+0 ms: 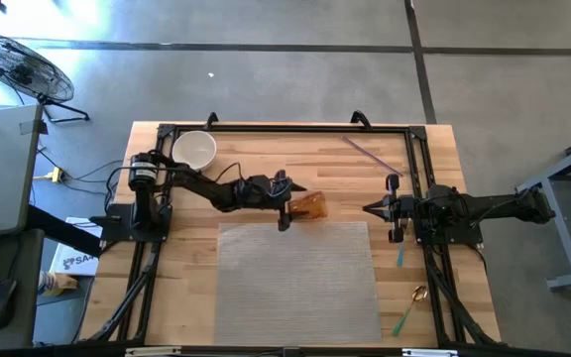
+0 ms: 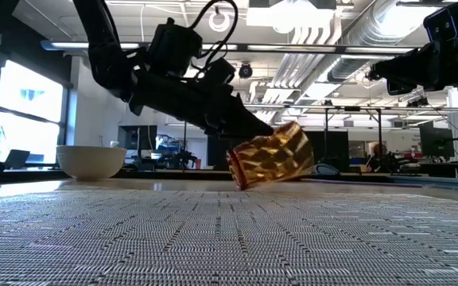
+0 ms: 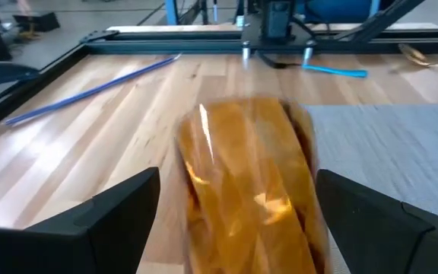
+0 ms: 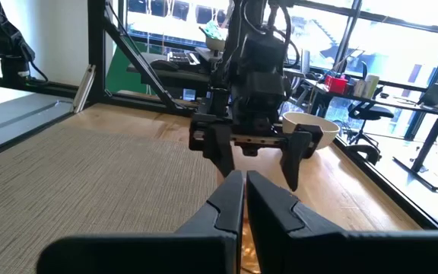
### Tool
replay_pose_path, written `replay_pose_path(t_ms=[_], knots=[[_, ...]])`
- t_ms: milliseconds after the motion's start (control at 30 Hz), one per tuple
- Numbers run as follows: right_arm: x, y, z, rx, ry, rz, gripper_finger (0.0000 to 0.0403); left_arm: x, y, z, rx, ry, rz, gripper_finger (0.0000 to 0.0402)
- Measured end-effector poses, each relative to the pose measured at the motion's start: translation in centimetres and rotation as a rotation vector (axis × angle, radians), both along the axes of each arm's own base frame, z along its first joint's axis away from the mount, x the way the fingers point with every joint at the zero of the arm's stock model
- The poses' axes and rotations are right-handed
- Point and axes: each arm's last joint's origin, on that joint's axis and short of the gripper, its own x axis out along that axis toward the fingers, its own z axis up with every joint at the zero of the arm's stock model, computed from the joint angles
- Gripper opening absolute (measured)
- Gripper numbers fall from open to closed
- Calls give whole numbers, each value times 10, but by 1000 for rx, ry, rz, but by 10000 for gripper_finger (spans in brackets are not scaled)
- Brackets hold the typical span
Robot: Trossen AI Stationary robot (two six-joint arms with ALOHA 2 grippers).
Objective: Pick & Place Utensil
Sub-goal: Put the brown cup on the gray mat
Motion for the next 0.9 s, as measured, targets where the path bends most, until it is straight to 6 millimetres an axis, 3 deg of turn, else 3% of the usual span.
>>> replay_pose_path(t_ms=[367, 533, 733, 900], knots=[[0, 0, 0, 0, 0, 0, 12, -1, -1, -2, -48, 29, -21, 344], [0, 0, 0, 0, 0, 0, 12, 14, 0, 9, -83, 118, -43, 344], [0, 0, 0, 0, 0, -1, 12, 42, 2, 49, -84, 377, -38, 344], [0, 0, 0, 0, 0, -1, 12, 53, 1, 87, -37, 460, 8, 345]])
